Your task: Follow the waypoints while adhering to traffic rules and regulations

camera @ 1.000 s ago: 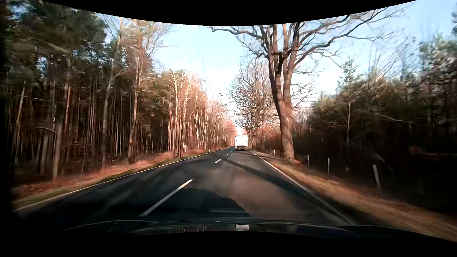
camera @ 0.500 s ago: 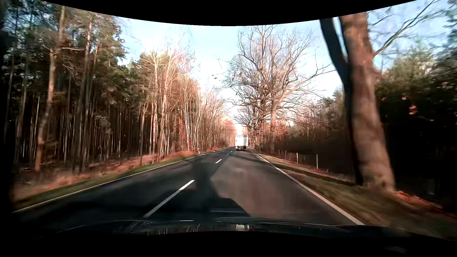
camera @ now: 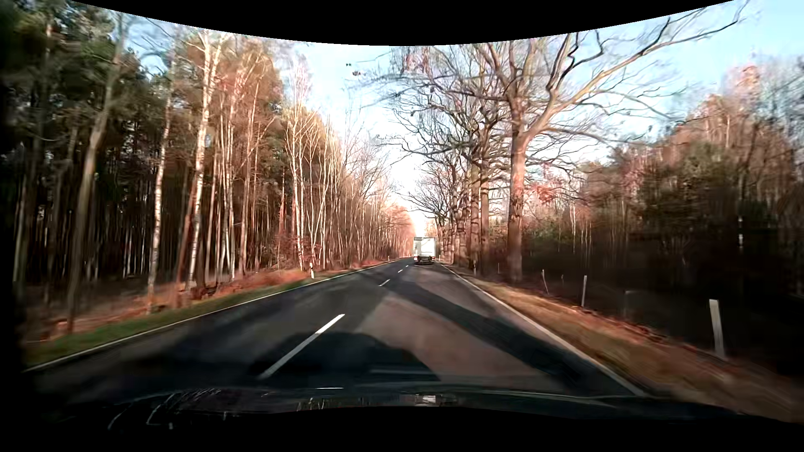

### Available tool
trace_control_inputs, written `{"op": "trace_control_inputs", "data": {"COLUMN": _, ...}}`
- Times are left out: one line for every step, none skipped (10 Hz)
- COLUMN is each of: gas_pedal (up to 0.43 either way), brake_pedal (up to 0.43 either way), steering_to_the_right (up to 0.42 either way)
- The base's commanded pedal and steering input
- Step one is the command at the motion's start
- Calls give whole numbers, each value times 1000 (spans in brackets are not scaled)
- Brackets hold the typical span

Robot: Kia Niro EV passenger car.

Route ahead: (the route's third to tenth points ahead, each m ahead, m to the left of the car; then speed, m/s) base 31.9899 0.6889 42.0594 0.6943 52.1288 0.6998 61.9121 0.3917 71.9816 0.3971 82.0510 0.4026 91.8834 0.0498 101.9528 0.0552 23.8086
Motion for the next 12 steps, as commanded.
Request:
{"op": "trace_control_inputs", "data": {"gas_pedal": 177, "brake_pedal": 0, "steering_to_the_right": 0}}
{"op": "trace_control_inputs", "data": {"gas_pedal": 169, "brake_pedal": 0, "steering_to_the_right": 0}}
{"op": "trace_control_inputs", "data": {"gas_pedal": 169, "brake_pedal": 0, "steering_to_the_right": 0}}
{"op": "trace_control_inputs", "data": {"gas_pedal": 157, "brake_pedal": 0, "steering_to_the_right": 0}}
{"op": "trace_control_inputs", "data": {"gas_pedal": 157, "brake_pedal": 0, "steering_to_the_right": 0}}
{"op": "trace_control_inputs", "data": {"gas_pedal": 150, "brake_pedal": 0, "steering_to_the_right": -1}}
{"op": "trace_control_inputs", "data": {"gas_pedal": 138, "brake_pedal": 0, "steering_to_the_right": -1}}
{"op": "trace_control_inputs", "data": {"gas_pedal": 138, "brake_pedal": 0, "steering_to_the_right": -1}}
{"op": "trace_control_inputs", "data": {"gas_pedal": 130, "brake_pedal": 0, "steering_to_the_right": -1}}
{"op": "trace_control_inputs", "data": {"gas_pedal": 130, "brake_pedal": 0, "steering_to_the_right": -1}}
{"op": "trace_control_inputs", "data": {"gas_pedal": 130, "brake_pedal": 0, "steering_to_the_right": -1}}
{"op": "trace_control_inputs", "data": {"gas_pedal": 118, "brake_pedal": 0, "steering_to_the_right": -1}}
